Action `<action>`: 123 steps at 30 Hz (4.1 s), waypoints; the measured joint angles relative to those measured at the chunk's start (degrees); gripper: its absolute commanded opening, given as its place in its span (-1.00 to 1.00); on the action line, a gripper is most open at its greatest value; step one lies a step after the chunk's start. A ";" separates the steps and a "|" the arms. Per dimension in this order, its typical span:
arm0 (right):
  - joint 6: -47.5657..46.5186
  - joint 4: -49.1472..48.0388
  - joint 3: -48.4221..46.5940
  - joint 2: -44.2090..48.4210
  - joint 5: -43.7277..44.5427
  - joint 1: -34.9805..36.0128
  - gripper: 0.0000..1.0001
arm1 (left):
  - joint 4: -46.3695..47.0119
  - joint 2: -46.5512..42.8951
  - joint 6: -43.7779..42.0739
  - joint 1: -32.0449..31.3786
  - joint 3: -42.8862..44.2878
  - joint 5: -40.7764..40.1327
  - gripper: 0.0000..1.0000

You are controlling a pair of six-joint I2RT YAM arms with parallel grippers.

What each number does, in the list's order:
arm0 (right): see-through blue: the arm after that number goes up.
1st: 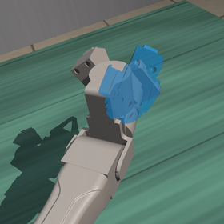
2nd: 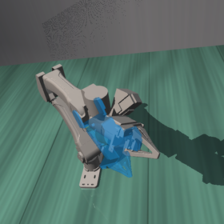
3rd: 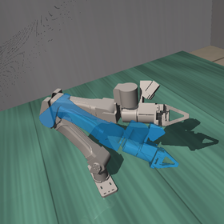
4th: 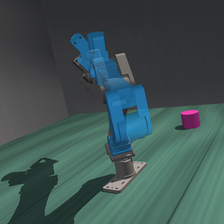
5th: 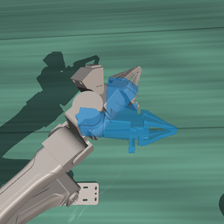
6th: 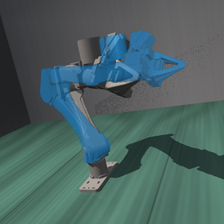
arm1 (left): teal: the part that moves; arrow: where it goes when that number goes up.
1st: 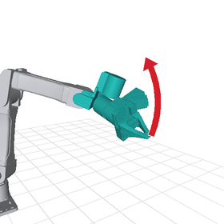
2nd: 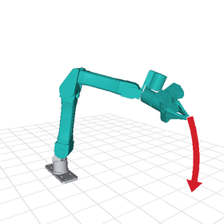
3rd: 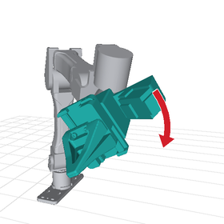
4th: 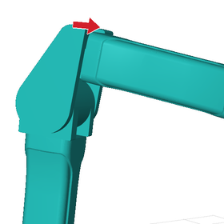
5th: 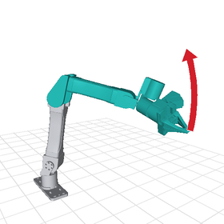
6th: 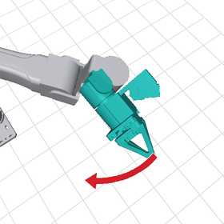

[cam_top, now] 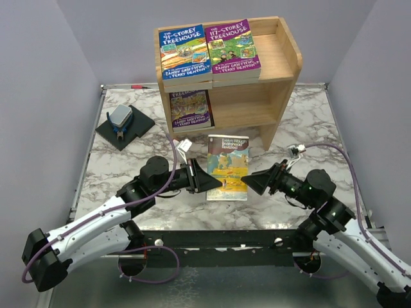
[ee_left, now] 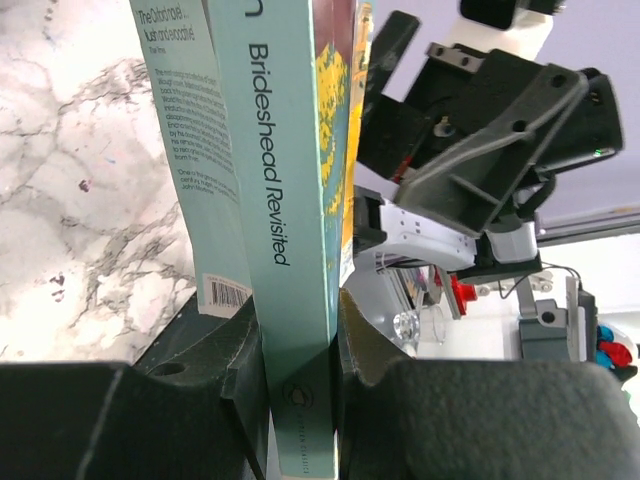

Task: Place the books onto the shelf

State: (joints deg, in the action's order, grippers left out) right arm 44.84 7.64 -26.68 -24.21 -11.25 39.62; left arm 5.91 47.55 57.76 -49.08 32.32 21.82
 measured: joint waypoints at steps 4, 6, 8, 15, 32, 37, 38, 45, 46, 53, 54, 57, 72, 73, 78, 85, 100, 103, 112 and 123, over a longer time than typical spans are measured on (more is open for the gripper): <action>-0.79 -2.23 -0.04 -2.49 -2.05 0.00 0.79 | -0.13 -0.68 0.07 0.00 1.95 1.05 -1.00; -0.85 -4.20 -0.07 -3.48 -3.48 0.00 0.80 | 0.35 -1.11 0.33 0.00 2.82 1.77 -1.00; -0.74 -6.58 -0.04 -4.50 -5.07 0.00 0.81 | 1.31 -1.51 0.87 0.00 3.48 2.69 -1.00; 2.32 -17.29 1.97 -4.72 -10.60 0.00 0.84 | 6.14 -2.12 3.98 0.00 4.13 5.90 -1.00; 14.64 -43.89 5.01 -10.03 -19.78 0.00 0.84 | 17.62 -2.12 10.40 0.00 6.64 10.38 -1.00; 17.22 -49.53 4.98 -12.96 -21.90 0.00 0.69 | 18.60 -2.12 10.84 0.00 6.64 10.49 -1.00; 17.57 -50.07 4.87 -13.18 -22.29 0.02 0.66 | 18.73 -2.12 10.82 0.00 6.58 10.49 -1.00; 17.86 -48.15 2.49 -12.02 -23.23 0.09 0.36 | 16.70 -2.84 8.59 0.00 4.74 9.40 -1.00; 17.59 -47.30 2.10 -11.50 -23.26 0.09 0.33 | 15.30 -3.06 7.41 0.00 4.74 8.68 -1.00; 14.82 -37.53 -0.35 -8.98 -22.95 0.17 0.19 | 6.88 -4.66 1.38 -0.15 4.76 4.70 -1.00; 14.47 -36.26 -0.48 -9.05 -22.82 0.20 0.19 | 5.86 -4.76 0.79 -0.17 4.76 4.00 -1.00; 13.11 -31.04 -1.31 -9.75 -21.46 0.31 0.17 | 2.73 -4.92 -0.50 -0.17 4.76 1.84 -1.00; 9.09 -18.25 -4.02 -12.41 -14.29 2.97 -0.08 | -5.95 -6.75 -2.10 -0.20 4.76 -7.58 -1.00; 9.09 -18.12 -4.02 -12.44 -13.75 3.26 -0.09 | -6.08 -6.84 -2.10 -0.20 4.76 -8.13 -1.00; 9.20 -18.05 -3.98 -12.44 -12.04 3.96 -0.22 | -6.10 -7.39 -1.88 -0.20 4.76 -10.95 -1.00; 10.54 -18.12 -2.25 -12.04 -9.01 4.72 -0.43 | -5.88 -7.58 -1.18 -0.22 3.87 -12.90 -1.00; 11.72 -17.35 -1.97 -12.59 -4.57 5.84 -0.99 | -4.72 -8.17 -0.42 -0.39 2.03 -14.58 -0.26; 11.69 -16.57 -2.01 -12.37 -3.15 6.16 -0.99 | -5.31 -8.92 -1.64 -0.48 2.03 -15.41 0.07; 10.99 -10.34 -5.27 -12.83 2.56 6.40 -0.99 | -15.32 -14.08 -7.76 0.22 4.28 -25.29 0.68; 9.16 -8.26 -12.98 -18.64 5.64 6.45 -0.99 | -30.62 -17.84 -18.91 0.22 15.76 -36.35 0.98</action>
State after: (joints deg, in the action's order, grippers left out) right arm 54.00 -0.62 -39.66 -42.85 -5.61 46.06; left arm -24.71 29.71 38.85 -48.86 48.07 -14.52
